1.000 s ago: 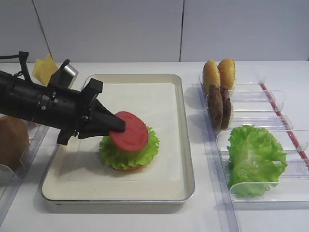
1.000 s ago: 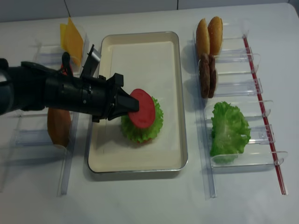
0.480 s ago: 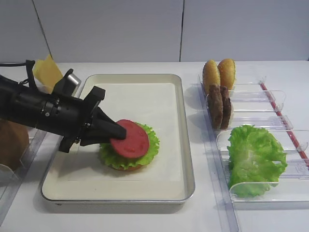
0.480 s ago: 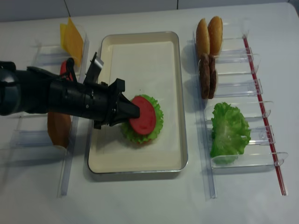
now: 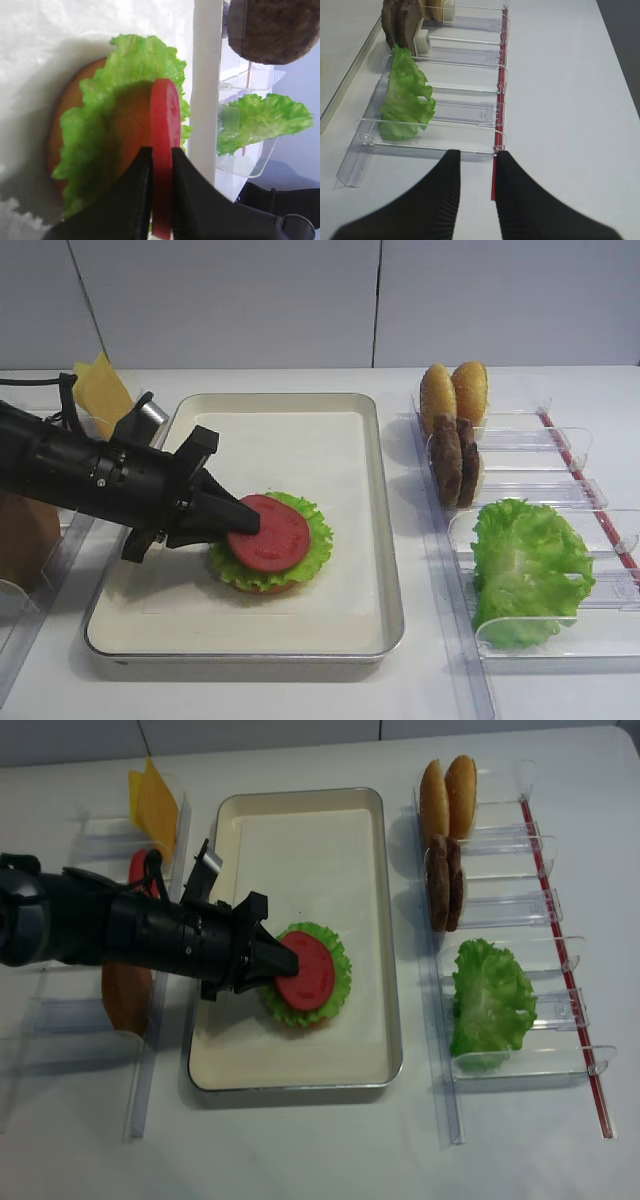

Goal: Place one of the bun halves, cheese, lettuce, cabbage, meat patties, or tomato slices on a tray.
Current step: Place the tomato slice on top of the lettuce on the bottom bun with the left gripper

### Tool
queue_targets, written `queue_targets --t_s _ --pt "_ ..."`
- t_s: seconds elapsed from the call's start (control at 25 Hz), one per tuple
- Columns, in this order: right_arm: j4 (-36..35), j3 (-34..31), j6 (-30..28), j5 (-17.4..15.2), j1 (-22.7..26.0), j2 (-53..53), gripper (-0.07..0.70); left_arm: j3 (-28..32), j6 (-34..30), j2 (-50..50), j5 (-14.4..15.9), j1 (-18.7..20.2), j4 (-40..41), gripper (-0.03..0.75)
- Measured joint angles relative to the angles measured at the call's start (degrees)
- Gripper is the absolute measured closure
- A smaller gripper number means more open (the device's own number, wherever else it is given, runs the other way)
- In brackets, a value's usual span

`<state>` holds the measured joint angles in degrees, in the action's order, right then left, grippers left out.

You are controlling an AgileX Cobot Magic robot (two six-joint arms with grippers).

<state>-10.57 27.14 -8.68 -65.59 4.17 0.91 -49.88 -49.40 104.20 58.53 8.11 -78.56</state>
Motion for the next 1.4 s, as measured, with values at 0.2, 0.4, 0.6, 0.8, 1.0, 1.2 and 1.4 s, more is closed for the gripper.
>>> queue_targets --t_s 0.2,0.4,0.6,0.8,1.0,1.2,1.4 --pt "0.00 0.00 0.00 0.00 0.00 0.00 0.402 0.00 1.13 0.00 -1.50 0.00 -0.09 0.613" --pt "0.00 0.00 0.00 0.00 0.00 0.00 0.403 0.00 2.60 0.00 -1.50 0.00 -0.09 0.583" --pt "0.00 0.00 0.00 0.00 0.00 0.00 0.403 0.00 3.90 0.00 -1.50 0.00 -0.09 0.576" --pt "0.00 0.00 0.00 0.00 0.00 0.00 0.403 -1.86 7.50 0.09 -1.50 0.00 2.24 0.518" --pt "0.00 0.00 0.00 0.00 0.00 0.00 0.403 -3.25 11.60 0.09 -1.50 0.00 5.68 0.453" --pt "-0.08 0.00 0.13 0.00 0.00 0.00 0.403 -3.76 13.17 0.09 -1.13 0.00 7.89 0.447" --pt "-0.08 0.00 0.13 0.00 0.00 0.00 0.403 -5.98 16.91 0.09 -0.32 0.00 11.78 0.442"
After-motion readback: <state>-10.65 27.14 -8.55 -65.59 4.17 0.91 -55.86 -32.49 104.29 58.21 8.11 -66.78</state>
